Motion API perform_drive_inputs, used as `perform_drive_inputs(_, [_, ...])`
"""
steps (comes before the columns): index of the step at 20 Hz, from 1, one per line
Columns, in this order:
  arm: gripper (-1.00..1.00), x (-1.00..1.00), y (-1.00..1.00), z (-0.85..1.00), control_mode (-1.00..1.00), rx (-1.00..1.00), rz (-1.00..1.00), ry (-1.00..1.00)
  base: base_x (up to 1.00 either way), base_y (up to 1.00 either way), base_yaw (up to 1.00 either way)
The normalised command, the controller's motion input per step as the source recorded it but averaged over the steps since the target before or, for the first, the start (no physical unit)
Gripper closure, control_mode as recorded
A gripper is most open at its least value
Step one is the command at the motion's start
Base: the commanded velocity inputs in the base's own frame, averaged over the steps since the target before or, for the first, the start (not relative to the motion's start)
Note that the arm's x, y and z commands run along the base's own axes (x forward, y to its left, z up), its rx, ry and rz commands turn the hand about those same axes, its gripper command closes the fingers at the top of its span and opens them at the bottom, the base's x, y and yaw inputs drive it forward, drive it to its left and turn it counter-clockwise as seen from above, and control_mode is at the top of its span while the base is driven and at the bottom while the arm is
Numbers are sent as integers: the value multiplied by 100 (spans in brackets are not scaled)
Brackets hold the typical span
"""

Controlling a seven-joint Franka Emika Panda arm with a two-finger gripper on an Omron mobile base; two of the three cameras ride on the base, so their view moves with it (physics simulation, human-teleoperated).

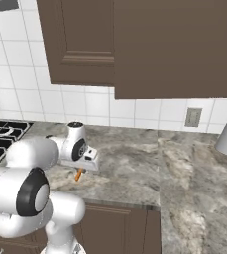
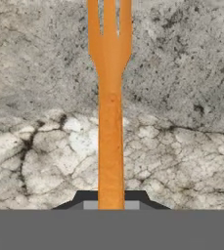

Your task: Organize the utensils by type. Pick up the wooden spoons from the counter and place them in the open cabinet. Then pick up the metallic utensils from the counter and place them in the open drawer.

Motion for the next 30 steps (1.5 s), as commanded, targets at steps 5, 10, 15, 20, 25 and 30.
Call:
perform_drive_inputs(5, [100, -8, 0, 51, -100, 0, 3, -15, 0, 0, 0])
perform_drive_inputs(10, [100, -36, 0, 45, -100, -2, 2, -13, 0, 0, 0])
perform_drive_inputs(15, [100, -39, 0, 50, -100, -1, 0, -8, 0, 0, 0])
perform_drive_inputs(20, [100, -27, 0, 67, -100, 0, 1, -2, 0, 0, 0])
perform_drive_inputs(25, [100, -23, 0, 61, -100, 0, 0, 0, 0, 0, 0])
perform_drive_inputs(30, [100, -23, 0, 55, -100, 0, 0, 0, 0, 0, 0])
